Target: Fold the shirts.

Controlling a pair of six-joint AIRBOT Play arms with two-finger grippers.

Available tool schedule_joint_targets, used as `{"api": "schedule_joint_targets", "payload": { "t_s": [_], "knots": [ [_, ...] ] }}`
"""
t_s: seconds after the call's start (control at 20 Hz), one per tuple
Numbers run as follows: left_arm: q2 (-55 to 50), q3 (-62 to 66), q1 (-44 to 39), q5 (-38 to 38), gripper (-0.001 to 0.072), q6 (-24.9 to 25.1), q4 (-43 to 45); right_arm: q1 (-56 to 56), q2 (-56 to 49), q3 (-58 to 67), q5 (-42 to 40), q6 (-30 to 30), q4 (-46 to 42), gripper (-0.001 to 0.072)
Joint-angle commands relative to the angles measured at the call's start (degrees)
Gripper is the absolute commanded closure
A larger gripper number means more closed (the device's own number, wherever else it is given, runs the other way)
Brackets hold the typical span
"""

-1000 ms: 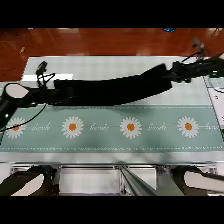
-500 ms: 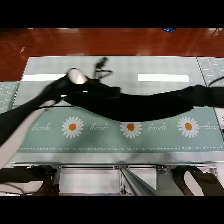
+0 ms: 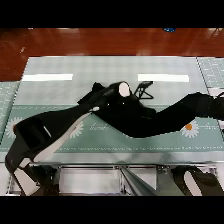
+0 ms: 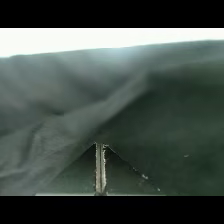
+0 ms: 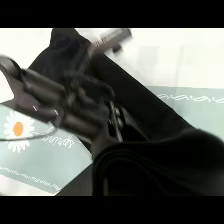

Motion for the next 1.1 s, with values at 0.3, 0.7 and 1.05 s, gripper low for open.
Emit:
{"api": "schedule_joint_targets", "payload": {
  "t_s": [0.3,0.7,1.05],
  "knots": [
    [23.69,-2.23,23.85,-9.77,0.0681,-0.24,14.25,14.67,-17.44,2.45,-14.91,-0.87,7.98,0.0691],
    [59.25,-35.45,34.95,-5.29,0.0681,1.05,17.73,34.23,-59.43,31.65,-21.75,-1.57,11.89,0.0691],
    [67.84,-52.04,36.81,-0.48,0.0681,-1.53,16.63,37.9,-74.42,40.85,-26.05,-2.91,19.3,0.035]
  ]
}}
